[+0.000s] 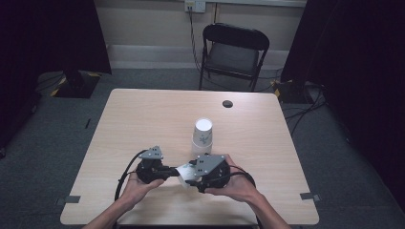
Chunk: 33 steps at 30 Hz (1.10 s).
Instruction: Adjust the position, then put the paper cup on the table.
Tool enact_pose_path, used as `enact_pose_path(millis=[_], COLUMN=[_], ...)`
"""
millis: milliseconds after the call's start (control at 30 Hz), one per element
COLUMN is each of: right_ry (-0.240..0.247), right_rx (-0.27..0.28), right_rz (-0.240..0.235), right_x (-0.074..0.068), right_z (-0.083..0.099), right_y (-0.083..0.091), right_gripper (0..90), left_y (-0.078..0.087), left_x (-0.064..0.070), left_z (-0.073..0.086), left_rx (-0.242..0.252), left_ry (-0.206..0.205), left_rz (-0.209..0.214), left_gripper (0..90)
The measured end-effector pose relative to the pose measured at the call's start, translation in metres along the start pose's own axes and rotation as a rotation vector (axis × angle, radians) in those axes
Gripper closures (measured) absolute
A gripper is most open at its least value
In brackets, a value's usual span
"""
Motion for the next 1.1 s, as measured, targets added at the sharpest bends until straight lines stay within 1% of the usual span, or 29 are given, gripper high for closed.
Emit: enact_pose_path(millis=[33,133,233,333,433,467,567,633,667,700,733,767,833,933,1033,1100], right_ry=[0.005,0.018,0.029,0.032,0.039,0.035,0.041,0.043,0.058,0.073,0.076,0.085,0.09,0.065,0.009,-0.038], right_rx=[0.001,-0.021,-0.023,-0.05,-0.084,-0.088,-0.084,-0.087,-0.097,-0.099,-0.104,-0.106,-0.113,-0.105,-0.082,-0.062], right_rz=[-0.008,-0.014,-0.022,-0.037,-0.038,-0.037,-0.026,-0.016,0.0,0.01,0.019,0.029,0.05,0.057,0.041,0.027], right_x=[0.0,-0.001,-0.002,-0.004,-0.006,-0.007,-0.009,-0.01,-0.01,-0.011,-0.012,-0.012,-0.012,-0.01,-0.009,-0.009], right_z=[-0.001,0.001,0.004,0.008,0.013,0.013,0.012,0.011,0.011,0.01,0.009,0.008,0.008,0.009,0.01,0.011], right_y=[-0.001,-0.005,-0.005,-0.006,-0.01,-0.012,-0.016,-0.018,-0.019,-0.02,-0.021,-0.021,-0.022,-0.023,-0.025,-0.027], right_gripper=[36.5,29.7,27.8,22.9,19.4,17.6,14.6,14.3,14.5,14.5,14.5,14.8,16.5,19.2,20.7,21.4], left_y=[-0.001,0.0,0.002,0.003,0.003,0.003,0.004,0.005,0.005,0.006,0.006,0.006,0.007,0.008,0.01,0.01], left_x=[0.0,0.0,0.0,0.0,0.001,0.001,0.002,0.003,0.003,0.003,0.003,0.004,0.003,0.002,0.0,0.0], left_z=[0.001,0.0,0.001,0.0,-0.001,-0.001,-0.003,-0.005,-0.005,-0.005,-0.005,-0.005,-0.006,-0.007,-0.007,-0.007], left_rx=[-0.002,0.0,-0.004,0.005,0.014,0.02,0.035,0.051,0.051,0.054,0.055,0.065,0.064,0.075,0.08,0.086], left_ry=[0.002,0.014,0.014,0.025,0.041,0.052,0.073,0.09,0.083,0.086,0.089,0.102,0.101,0.107,0.104,0.097], left_rz=[0.002,0.011,0.023,0.034,0.05,0.059,0.083,0.097,0.099,0.099,0.103,0.104,0.105,0.101,0.094,0.09], left_gripper=[88.4,88.4,88.4,88.6,88.8,88.9,88.9,89.0,89.0,89.0,89.0,89.0,89.0,89.0,88.8,88.6])
Point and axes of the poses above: each handheld gripper's, and its own axes: y roughly backward along the jaws, z roughly out of its underside, x roughly to its right, the point moved 6 cm from there along -y, roughly forward along the jaws, and after that the axes turned 9 degrees about y, right-handed, at the moved point
